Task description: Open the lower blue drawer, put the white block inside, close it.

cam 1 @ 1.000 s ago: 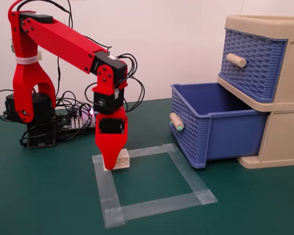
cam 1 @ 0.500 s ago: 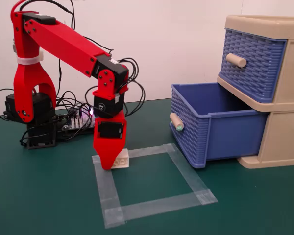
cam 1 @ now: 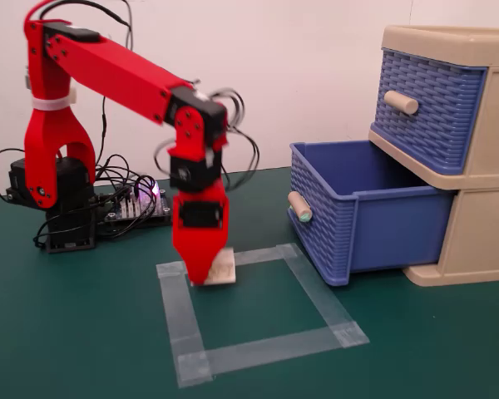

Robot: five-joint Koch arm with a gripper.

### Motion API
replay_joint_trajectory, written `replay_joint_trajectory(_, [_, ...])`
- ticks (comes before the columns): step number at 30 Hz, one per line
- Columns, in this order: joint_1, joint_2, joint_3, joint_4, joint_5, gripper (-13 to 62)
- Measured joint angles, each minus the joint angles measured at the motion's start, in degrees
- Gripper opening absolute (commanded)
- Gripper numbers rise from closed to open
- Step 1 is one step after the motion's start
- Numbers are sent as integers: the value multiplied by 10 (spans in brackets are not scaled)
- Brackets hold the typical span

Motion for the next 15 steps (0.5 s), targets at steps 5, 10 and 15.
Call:
replay_joint_trajectory(5, [-5,112,-12,43,101,-83])
replay_joint_trajectory(10, [-89,124,-107,44,278,-83])
replay_joint_trajectory(15, [-237,49,-287,-10,600,-83])
